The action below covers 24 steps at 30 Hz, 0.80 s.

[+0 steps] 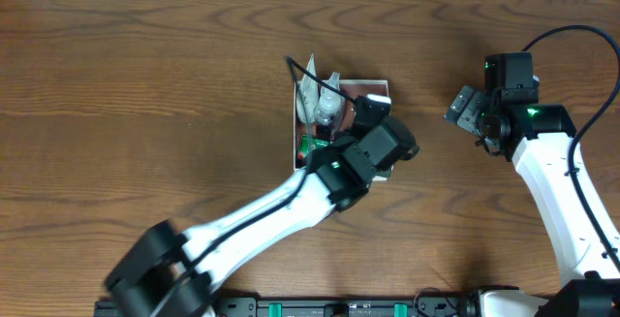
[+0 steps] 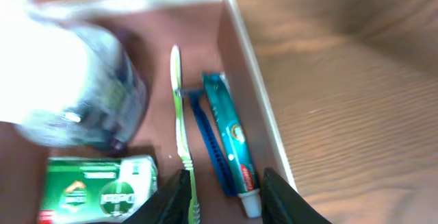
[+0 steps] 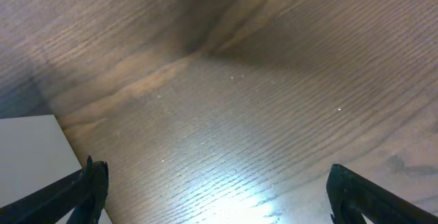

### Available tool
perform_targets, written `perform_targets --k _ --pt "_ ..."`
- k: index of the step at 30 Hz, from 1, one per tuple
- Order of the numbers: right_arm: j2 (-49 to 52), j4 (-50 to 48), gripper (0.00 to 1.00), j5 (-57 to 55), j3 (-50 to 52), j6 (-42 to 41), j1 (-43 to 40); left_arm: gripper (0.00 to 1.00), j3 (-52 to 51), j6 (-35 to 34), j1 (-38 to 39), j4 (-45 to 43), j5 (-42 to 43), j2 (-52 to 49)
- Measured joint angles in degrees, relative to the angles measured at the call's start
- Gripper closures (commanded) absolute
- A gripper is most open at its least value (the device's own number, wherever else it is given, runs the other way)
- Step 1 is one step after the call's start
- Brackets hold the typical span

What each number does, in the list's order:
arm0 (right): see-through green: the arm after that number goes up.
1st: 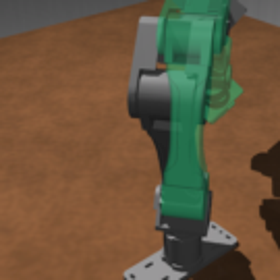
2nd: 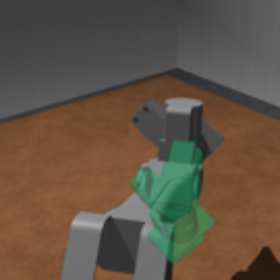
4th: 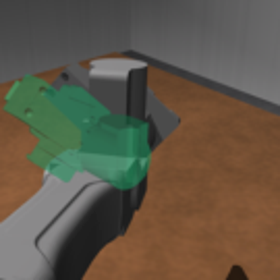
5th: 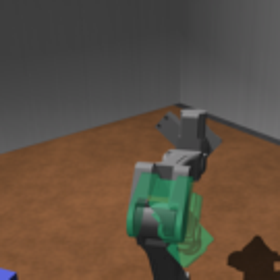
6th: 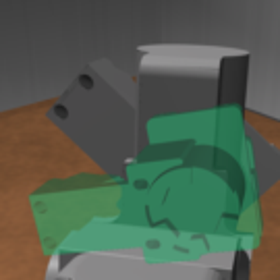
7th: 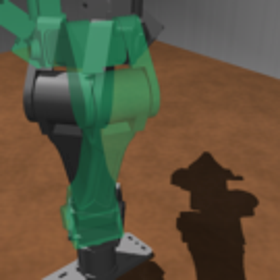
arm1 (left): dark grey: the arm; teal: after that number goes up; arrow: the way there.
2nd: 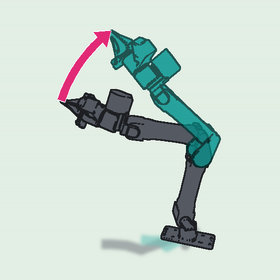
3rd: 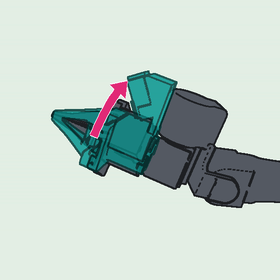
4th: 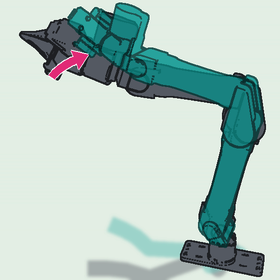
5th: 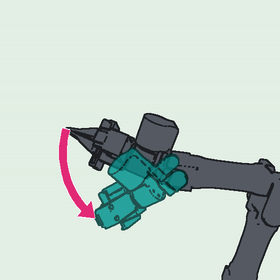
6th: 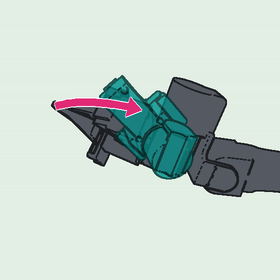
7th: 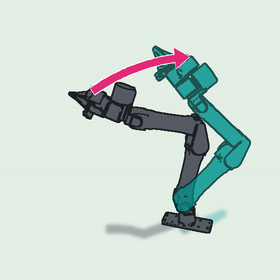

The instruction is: Pack container

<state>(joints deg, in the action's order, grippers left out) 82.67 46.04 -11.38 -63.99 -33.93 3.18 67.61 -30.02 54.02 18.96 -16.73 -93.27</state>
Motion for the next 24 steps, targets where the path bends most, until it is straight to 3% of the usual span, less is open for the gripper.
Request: perform_targets --k 2,6,7,9,17,24 --pt "0.0 0.0 0.01 -0.02 0.0 0.0 0.0 0.63 0.0 0.98 0.02 1.42 -0.52 4.17" --pt "0.0 0.0 0.01 0.0 0.0 0.0 0.0 0.46 0.0 2.34 0.02 4.44 -3.37 12.85" --pt "0.0 0.0 0.01 0.0 0.0 0.0 0.0 0.39 0.0 2.95 0.02 4.92 -4.07 15.15" --pt "0.0 -0.02 0.01 0.0 0.0 0.0 0.0 0.02 0.0 3.65 0.02 5.84 -5.16 19.63" --pt "0.02 -0.02 0.01 0.0 0.0 0.0 0.0 0.02 0.04 9.22 0.0 20.28 -7.26 37.59" --pt "0.02 -0.07 0.01 0.0 0.02 0.0 0.0 0.02 0.17 15.98 0.0 39.26 -8.13 48.04"
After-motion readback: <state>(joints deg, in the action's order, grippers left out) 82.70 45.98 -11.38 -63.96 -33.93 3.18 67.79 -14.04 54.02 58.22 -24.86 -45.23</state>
